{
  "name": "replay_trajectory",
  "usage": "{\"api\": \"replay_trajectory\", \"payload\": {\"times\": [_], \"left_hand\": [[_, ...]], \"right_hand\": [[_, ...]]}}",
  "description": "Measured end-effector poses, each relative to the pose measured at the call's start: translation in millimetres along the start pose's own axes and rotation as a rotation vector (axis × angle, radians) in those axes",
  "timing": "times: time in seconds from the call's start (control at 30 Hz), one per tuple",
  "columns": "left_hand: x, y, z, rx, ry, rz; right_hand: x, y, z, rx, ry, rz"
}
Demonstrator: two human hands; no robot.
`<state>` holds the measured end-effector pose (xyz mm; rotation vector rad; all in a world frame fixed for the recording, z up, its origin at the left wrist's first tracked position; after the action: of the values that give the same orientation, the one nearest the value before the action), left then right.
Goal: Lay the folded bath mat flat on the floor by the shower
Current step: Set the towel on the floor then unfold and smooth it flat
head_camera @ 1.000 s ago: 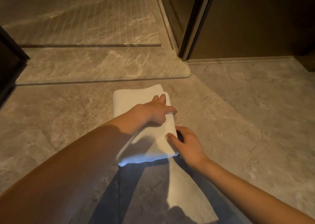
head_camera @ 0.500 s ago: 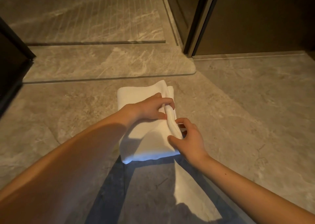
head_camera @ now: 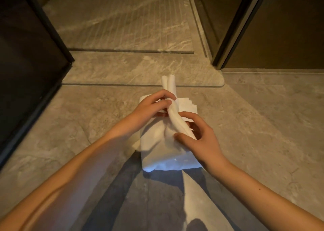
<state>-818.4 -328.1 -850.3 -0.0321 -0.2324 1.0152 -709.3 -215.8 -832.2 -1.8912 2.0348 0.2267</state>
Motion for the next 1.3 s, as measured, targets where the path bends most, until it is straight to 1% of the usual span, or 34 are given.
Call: {"api": "replay_trajectory", "payload": {"times": [0.13,0.23,0.33,0.37,0.43,0.5,0.53,0.57,0.6,0.63,0.67,0.7,0.73,0.77,0.83,0.9,0.93,1.03,1.1,1.17,1.2,1.3], "left_hand": [[-33,-27,22,0.08,0.047,0.082],[-62,-46,31,0.078,0.094,0.132],[-94,-67,34,0.053,0.211,0.191],[-105,-74,33,0.038,0.25,0.209],[-129,-87,27,-0.003,0.337,0.248],[-153,-99,20,-0.042,0.41,0.293],[-166,-104,16,-0.067,0.422,0.313],[-179,-108,11,-0.106,0.437,0.342],[-191,-112,5,-0.163,0.457,0.383],[-204,-116,-3,-0.241,0.512,0.429],[-213,-120,-13,-0.335,0.677,0.456],[-216,-121,-19,-0.395,0.934,0.458],[-208,-119,-22,-0.373,1.167,0.431],[-190,-113,-27,-0.272,1.296,0.373],[-147,-102,-47,-0.081,1.326,0.18],[-121,-95,-77,-0.035,1.355,0.021],[-117,-94,-90,-0.036,1.369,-0.007],[-120,-95,-103,0.002,1.359,0.026],[-118,-97,-104,0.061,1.343,0.066],[-113,-101,-104,0.066,1.331,0.138],[-109,-103,-105,0.025,1.328,0.182],[-88,-120,-124,-0.218,1.251,0.266]], "right_hand": [[38,4,-19,-0.017,0.083,-0.131],[69,7,-22,0.022,0.13,-0.237],[103,11,-21,0.054,0.157,-0.358],[119,10,-19,0.094,0.21,-0.422],[154,6,-9,0.23,0.307,-0.531],[177,8,-1,0.294,0.274,-0.541],[180,13,1,0.274,0.243,-0.498],[177,19,0,0.208,0.18,-0.425],[168,26,-2,0.104,0.057,-0.333],[156,30,-4,-0.014,-0.12,-0.236],[145,33,-6,-0.126,-0.335,-0.157],[138,35,-3,-0.208,-0.557,-0.109],[133,37,5,-0.237,-0.748,-0.085],[129,40,15,-0.23,-0.895,-0.077],[123,44,36,-0.184,-1.093,-0.069],[117,46,54,-0.129,-1.192,-0.057],[113,46,63,-0.089,-1.209,-0.049],[104,46,81,-0.025,-1.227,-0.019],[104,48,86,-0.052,-1.236,-0.023],[104,58,86,-0.103,-1.245,-0.064],[103,66,84,-0.146,-1.244,-0.098],[100,92,76,-0.359,-1.274,-0.263]]}}
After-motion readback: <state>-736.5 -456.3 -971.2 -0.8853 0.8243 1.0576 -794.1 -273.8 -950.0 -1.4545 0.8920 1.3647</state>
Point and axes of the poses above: each hand's wrist, its own y-axis towards the middle knuckle, its own x-axis out of the palm, z = x × y, the point moved 10 cm from there along y, towards the middle knuckle, and after that the axes turned 13 degrees about -y, right-handed, at the moved point
